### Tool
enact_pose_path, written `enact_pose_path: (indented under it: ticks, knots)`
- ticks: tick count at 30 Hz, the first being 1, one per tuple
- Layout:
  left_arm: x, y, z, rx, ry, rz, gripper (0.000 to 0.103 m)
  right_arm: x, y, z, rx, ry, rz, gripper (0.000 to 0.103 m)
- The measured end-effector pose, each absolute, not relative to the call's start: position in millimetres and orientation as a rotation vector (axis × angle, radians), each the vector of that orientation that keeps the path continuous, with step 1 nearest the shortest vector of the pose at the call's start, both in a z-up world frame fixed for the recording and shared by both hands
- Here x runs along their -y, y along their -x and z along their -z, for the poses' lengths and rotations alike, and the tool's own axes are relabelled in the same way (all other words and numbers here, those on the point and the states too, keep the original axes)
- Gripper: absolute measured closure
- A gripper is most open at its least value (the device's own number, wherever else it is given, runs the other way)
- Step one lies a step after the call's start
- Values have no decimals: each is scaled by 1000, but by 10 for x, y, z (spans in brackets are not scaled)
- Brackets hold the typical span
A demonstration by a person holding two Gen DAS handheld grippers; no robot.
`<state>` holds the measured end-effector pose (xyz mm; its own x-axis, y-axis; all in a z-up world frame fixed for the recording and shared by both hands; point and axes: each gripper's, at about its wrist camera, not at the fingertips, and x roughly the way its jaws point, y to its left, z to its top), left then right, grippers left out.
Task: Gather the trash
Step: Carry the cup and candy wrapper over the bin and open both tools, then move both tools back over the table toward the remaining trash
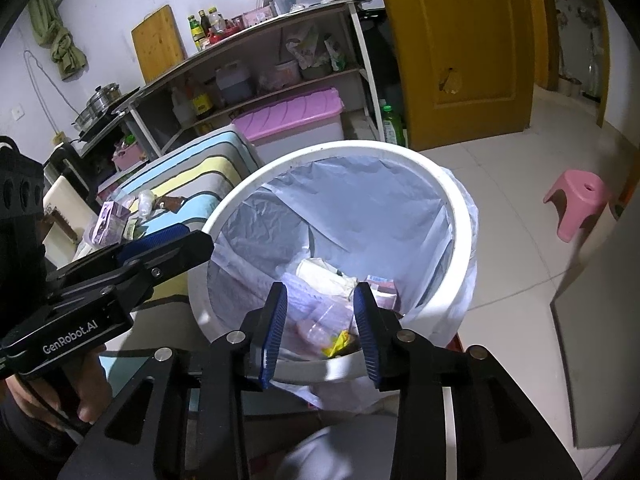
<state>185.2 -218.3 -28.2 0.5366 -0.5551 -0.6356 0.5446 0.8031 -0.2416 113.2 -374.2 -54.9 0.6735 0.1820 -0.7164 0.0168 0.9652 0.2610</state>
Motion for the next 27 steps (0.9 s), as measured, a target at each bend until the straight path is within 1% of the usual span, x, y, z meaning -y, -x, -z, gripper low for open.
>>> enact_pose_path:
  ticks: [10, 22, 23, 25, 27]
  knots:
    - [1931, -1668, 142, -720, 42, 611, 60, 3624, -1013, 387, -791, -233, -130, 67]
    - [1405, -1348, 48, -678, 66, 499, 60, 3243, -918, 255, -758, -192, -243, 67]
    - [1348, -1325, 46, -678, 71, 488, 60, 3213, -918, 247, -757, -190, -251, 66]
    - [1237, -1282, 39, -676, 81, 468, 60, 3126, -917, 240, -755, -185, -270, 55]
    - [1118, -1238, 31, -672, 89, 444, 60, 3052, -910, 236, -753, -180, -286, 54]
